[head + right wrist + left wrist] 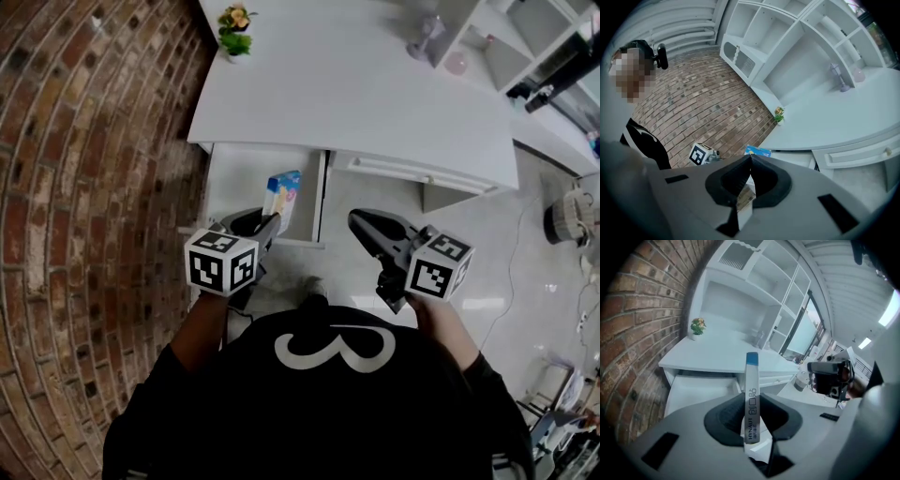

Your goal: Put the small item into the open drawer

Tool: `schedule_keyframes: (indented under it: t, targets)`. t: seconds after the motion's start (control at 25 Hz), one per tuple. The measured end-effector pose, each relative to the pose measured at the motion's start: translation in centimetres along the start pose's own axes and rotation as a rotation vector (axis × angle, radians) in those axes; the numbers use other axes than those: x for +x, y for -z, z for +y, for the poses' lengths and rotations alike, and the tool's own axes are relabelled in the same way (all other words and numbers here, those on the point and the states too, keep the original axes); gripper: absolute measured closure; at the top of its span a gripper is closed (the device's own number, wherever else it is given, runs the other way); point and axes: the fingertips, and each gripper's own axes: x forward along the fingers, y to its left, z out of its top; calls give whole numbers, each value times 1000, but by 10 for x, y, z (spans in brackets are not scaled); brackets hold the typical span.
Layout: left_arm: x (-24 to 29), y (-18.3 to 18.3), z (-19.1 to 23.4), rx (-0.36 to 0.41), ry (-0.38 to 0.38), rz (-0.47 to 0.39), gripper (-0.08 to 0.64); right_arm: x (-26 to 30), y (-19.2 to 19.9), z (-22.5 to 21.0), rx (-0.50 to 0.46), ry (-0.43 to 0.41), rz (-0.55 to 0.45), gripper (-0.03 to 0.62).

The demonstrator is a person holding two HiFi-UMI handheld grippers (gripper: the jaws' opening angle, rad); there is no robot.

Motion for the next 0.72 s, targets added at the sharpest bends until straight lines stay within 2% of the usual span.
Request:
schedule_keyframes:
  t: [0.2,0.36,0.72]
  targets:
    - [27,16,21,57,-35,99,469,3,5,-10,25,13,6,581]
    - [46,23,37,144,-63,165,469,5,5,-15,33,18,20,581]
    - [87,39,68,267,-76,321,469,12,5,-21,31,24,57,581]
